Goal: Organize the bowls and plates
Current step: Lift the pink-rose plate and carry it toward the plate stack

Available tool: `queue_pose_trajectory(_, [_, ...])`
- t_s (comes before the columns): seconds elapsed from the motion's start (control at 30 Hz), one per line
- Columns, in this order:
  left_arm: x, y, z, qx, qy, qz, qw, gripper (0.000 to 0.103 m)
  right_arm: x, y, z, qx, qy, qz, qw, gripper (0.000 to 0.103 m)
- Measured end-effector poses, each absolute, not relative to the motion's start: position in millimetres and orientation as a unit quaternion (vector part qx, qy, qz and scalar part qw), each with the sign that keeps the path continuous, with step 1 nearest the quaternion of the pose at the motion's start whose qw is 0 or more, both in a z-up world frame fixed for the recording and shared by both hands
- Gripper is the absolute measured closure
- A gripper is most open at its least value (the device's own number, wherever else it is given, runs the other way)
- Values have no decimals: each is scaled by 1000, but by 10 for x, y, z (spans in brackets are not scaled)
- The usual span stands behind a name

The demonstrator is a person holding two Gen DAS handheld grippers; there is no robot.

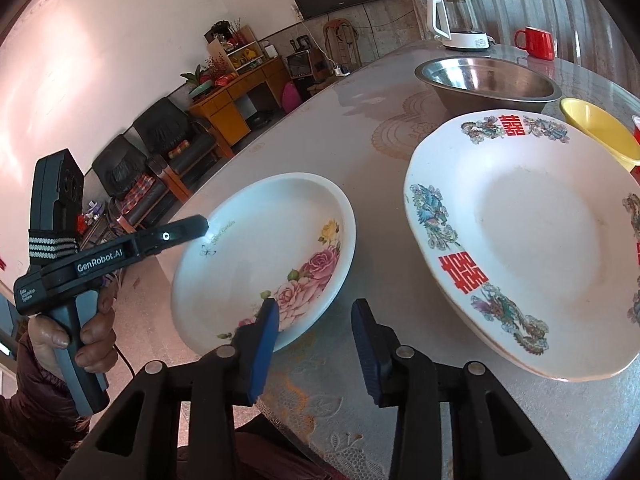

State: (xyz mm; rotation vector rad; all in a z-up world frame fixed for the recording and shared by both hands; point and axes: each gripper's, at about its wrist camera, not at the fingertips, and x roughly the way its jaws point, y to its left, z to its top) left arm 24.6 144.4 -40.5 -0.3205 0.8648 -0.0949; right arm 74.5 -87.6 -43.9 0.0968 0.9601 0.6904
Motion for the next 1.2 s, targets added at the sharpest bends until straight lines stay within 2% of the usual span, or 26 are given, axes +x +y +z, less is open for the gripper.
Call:
queue_pose_trajectory(0.1, [272, 1382, -463, -148, 425, -55, 891, 72, 792, -825, -453, 39, 455, 332, 825, 73])
queue_pose_trajectory(0.2, [273, 1290, -466, -122, 421, -54, 897, 80, 807, -781, -467, 35, 457, 332, 824, 72])
queue_pose_trajectory(0.6, [267, 1192, -482, -90, 409, -32, 908, 78, 766, -836, -492, 49, 448, 337, 827, 69])
queue_pose_trajectory(1.2, [266, 1225, -451, -128, 403, -30, 906, 78, 710, -791, -439, 26, 442, 310, 842, 70])
